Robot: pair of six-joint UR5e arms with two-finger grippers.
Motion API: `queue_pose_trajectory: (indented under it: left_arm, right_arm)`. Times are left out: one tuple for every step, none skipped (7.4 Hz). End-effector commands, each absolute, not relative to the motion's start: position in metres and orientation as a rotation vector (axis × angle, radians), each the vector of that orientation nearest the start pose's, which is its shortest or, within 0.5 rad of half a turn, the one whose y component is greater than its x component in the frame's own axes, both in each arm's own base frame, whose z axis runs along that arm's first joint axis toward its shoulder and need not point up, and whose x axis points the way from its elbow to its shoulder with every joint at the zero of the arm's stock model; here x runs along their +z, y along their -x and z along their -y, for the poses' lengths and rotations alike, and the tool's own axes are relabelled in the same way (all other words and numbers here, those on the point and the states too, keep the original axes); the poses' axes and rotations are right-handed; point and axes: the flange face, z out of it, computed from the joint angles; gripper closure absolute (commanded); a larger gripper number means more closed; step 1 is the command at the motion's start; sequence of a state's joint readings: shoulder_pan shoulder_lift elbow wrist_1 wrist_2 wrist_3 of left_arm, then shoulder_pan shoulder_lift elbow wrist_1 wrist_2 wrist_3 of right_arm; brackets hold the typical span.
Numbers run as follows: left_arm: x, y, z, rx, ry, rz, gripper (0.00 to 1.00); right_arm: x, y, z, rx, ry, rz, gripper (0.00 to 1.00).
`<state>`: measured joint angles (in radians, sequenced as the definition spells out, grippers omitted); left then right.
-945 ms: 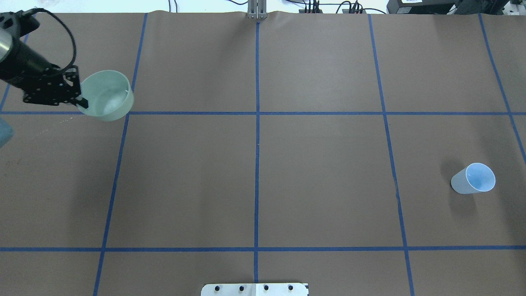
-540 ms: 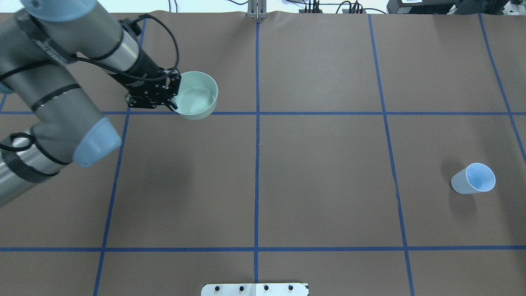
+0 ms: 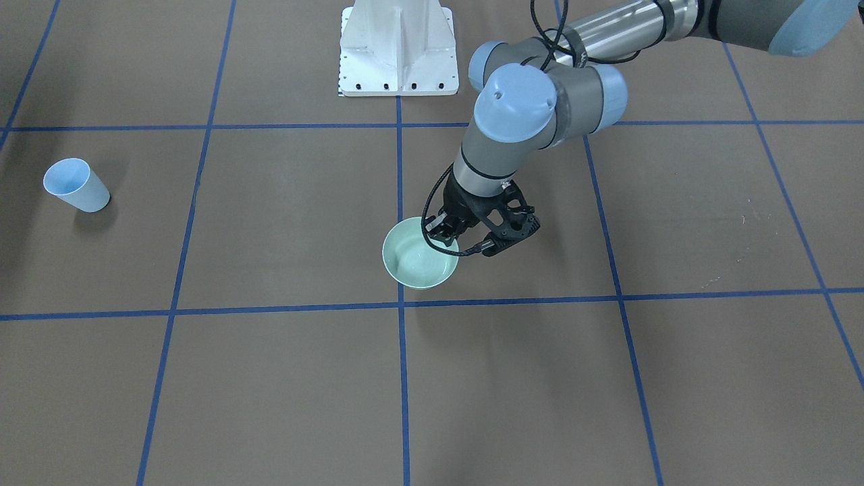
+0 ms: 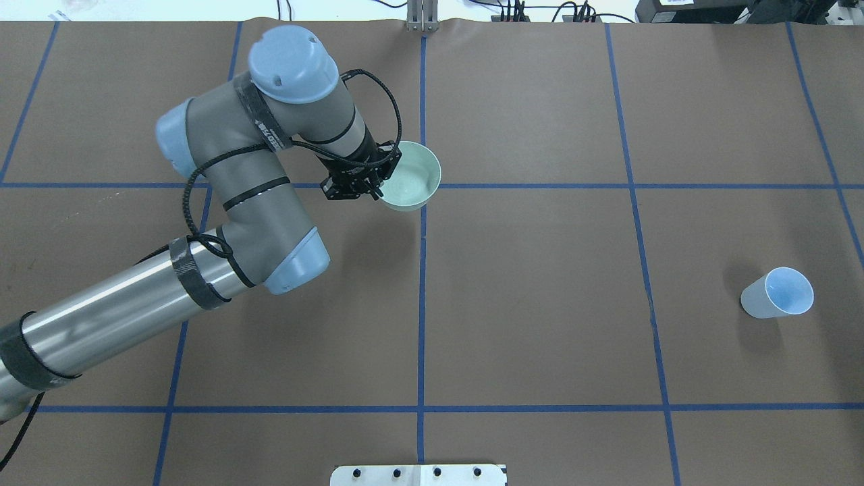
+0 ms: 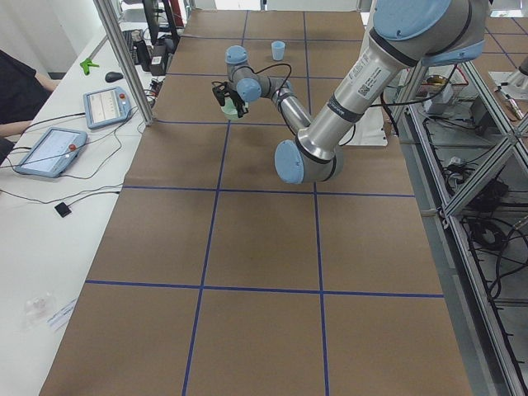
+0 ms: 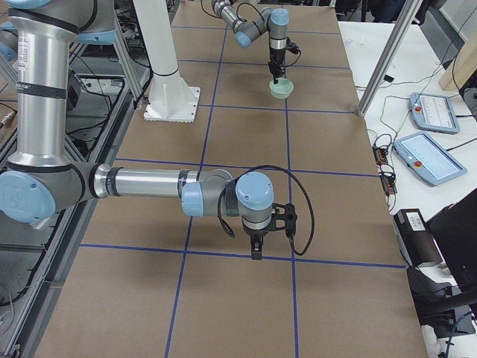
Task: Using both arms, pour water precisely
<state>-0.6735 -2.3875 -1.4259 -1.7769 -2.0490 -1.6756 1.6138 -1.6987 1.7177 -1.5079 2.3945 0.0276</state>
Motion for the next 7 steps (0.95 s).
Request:
queue_pose_trajectory:
  left_arm:
    - [0.207,-0.573,0.531,-0.508,0.191,-0.944,1.00]
    - [0.208,-0.579,0.527,-0.499,0.196,-0.940,1.00]
    - [0.210,-0.587,0.518,-0.485,0.203,-0.935,1.00]
    - [0.217,-0.597,0.510,-0.478,0.191,-0.920,0.71]
    - [0.216,-0.597,0.510,-0.475,0.186,-0.922,0.13]
    - [0.200,-0.586,0.512,-0.473,0.171,-0.956,0.00]
    - [0.179,-0.560,0.521,-0.485,0.152,-0.995,0.00]
  right_arm:
    - [0.636,-0.079,0.441,0.034,-0.082,0.823,0.01]
    - [0.636,-0.079,0.441,0.034,-0.082,0.824,0.01]
    - [0.637,-0.079,0.441,0.034,-0.080,0.823,0.01]
    - [0.638,-0.079,0.440,0.035,-0.079,0.823,0.01]
    - [0.636,-0.079,0.443,0.033,-0.083,0.823,0.01]
    - [0.634,-0.079,0.445,0.031,-0.087,0.824,0.01]
    - [0.631,-0.079,0.445,0.028,-0.093,0.830,0.01]
